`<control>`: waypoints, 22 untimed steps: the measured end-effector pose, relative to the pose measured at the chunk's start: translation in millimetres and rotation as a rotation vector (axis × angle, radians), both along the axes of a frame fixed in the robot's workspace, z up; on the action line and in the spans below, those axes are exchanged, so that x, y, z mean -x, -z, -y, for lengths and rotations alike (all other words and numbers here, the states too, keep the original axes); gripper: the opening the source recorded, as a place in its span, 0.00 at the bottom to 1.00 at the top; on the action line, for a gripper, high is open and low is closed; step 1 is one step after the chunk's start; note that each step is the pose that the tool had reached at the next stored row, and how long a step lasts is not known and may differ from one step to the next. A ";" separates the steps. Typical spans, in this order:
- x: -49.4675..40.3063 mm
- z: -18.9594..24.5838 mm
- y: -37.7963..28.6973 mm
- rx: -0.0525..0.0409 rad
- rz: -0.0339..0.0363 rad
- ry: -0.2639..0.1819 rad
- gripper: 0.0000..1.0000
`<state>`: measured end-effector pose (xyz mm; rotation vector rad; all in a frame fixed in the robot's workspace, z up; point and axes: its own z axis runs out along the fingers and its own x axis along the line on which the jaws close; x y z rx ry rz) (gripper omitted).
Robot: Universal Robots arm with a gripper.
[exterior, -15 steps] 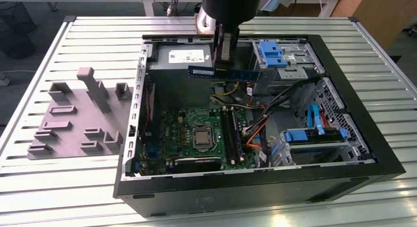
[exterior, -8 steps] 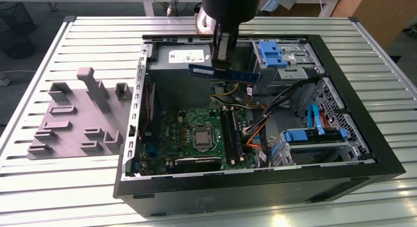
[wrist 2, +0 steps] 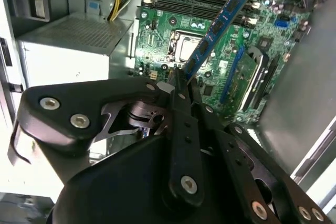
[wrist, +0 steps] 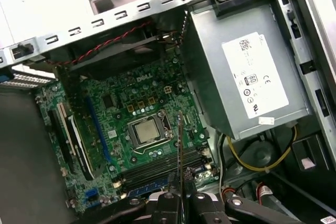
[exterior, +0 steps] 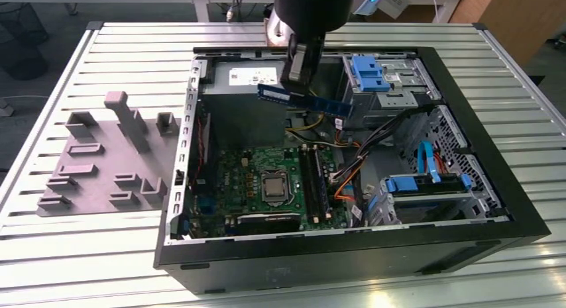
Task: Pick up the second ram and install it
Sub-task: 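Insert the second ram into the second slot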
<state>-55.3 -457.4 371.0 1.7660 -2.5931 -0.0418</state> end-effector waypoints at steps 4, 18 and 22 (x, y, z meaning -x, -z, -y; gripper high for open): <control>0.0 0.0 0.2 0.0000 0.0000 0.050 0.14; 0.0 0.0 0.8 0.0006 0.0000 0.212 0.14; 0.0 0.0 1.0 0.0009 0.0000 0.256 0.14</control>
